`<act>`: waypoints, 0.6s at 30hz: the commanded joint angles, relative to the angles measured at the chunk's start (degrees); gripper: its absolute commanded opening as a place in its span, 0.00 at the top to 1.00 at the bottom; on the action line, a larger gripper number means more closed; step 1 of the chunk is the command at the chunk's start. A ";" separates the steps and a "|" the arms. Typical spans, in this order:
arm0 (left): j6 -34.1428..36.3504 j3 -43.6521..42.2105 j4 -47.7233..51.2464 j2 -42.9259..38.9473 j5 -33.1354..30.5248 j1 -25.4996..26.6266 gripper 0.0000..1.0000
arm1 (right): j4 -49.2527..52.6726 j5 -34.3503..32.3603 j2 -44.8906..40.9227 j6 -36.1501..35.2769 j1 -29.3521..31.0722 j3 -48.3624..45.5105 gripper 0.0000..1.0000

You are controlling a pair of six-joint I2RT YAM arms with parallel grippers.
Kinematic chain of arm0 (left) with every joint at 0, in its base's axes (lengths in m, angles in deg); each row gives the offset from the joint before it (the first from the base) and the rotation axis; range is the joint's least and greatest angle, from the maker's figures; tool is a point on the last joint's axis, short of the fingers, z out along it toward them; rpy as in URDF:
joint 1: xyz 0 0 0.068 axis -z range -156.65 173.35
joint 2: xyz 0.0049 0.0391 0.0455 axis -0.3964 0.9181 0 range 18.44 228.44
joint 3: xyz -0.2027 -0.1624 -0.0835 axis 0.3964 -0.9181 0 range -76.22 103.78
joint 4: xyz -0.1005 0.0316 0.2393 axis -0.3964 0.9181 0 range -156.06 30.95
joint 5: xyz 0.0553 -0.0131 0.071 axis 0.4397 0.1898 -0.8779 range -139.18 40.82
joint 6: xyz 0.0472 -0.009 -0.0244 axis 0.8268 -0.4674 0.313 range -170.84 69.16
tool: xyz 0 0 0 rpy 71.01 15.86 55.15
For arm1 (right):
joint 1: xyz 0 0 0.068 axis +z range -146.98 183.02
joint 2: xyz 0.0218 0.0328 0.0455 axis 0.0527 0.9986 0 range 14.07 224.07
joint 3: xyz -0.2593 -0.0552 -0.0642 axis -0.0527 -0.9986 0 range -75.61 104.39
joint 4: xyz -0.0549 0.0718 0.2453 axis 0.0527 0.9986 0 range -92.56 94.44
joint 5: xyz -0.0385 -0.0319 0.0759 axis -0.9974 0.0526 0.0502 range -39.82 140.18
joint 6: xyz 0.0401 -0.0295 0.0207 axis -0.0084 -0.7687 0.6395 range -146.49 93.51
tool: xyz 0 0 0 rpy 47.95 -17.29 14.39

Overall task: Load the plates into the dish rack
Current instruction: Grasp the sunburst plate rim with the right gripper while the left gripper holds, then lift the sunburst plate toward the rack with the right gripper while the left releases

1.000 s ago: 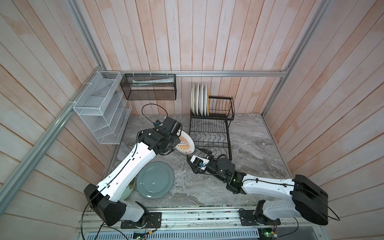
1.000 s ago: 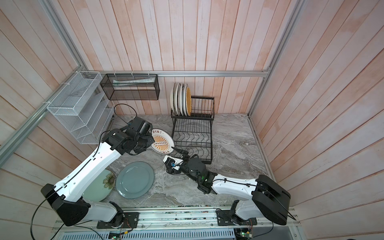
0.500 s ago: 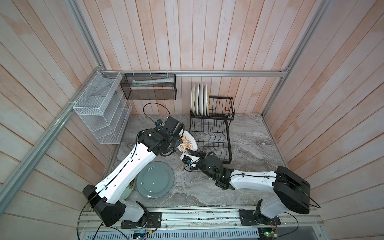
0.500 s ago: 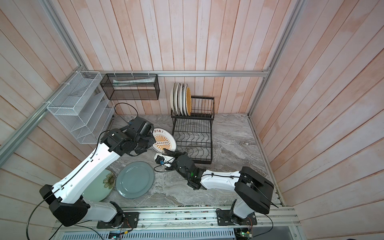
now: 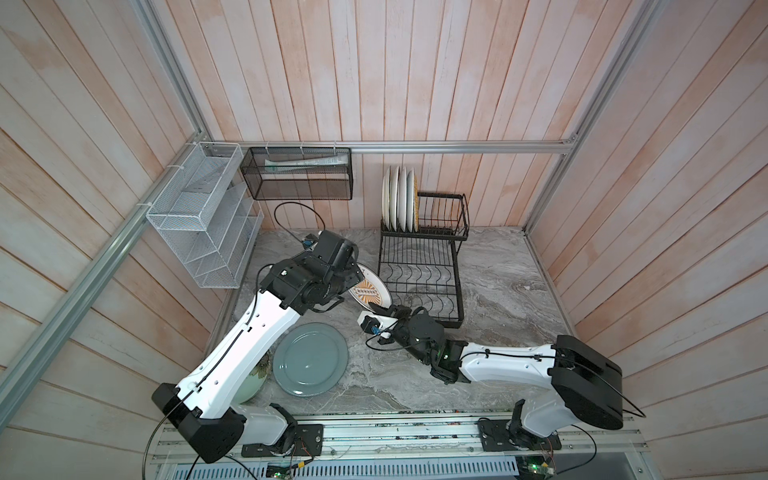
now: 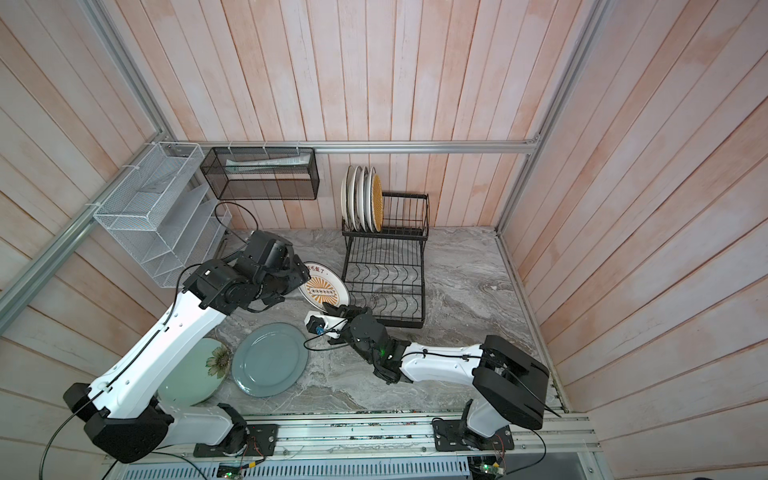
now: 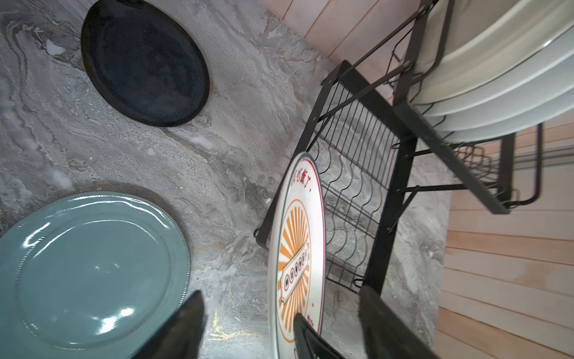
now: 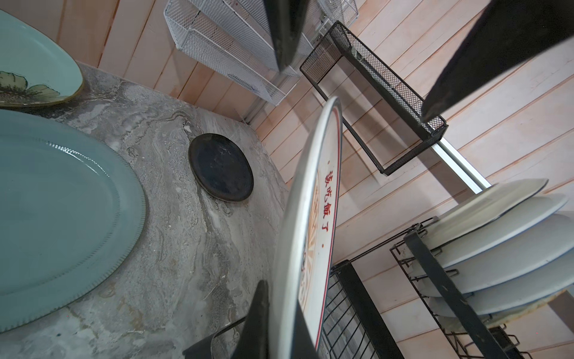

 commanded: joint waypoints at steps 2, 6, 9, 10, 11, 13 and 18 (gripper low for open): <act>7.65 -2.47 -8.82 -7.41 8.39 -5.11 0.00 | 1.17 -2.33 -6.31 3.97 0.24 0.80 1.00; 14.89 -5.77 -18.60 -15.28 14.03 -6.95 0.00 | 6.92 -3.27 -10.60 8.83 0.26 3.20 1.00; 20.64 -10.70 -25.92 -22.59 14.69 -6.94 0.00 | 11.10 -4.05 -14.04 14.13 0.29 6.07 1.00; 22.36 -13.21 -29.32 -25.37 15.63 -6.94 0.00 | 12.53 -4.40 -14.86 15.85 0.35 7.39 1.00; 24.22 -17.17 -33.50 -28.53 16.77 -6.98 0.00 | 14.44 -4.95 -15.83 18.21 0.29 9.28 1.00; 27.20 -25.29 -41.24 -35.11 17.60 -6.96 0.00 | 18.84 -7.13 -16.79 22.85 0.32 13.82 1.00; 35.71 -42.18 -51.83 -46.43 15.61 -6.93 0.00 | 31.53 -7.70 -15.69 31.17 -1.70 28.69 1.00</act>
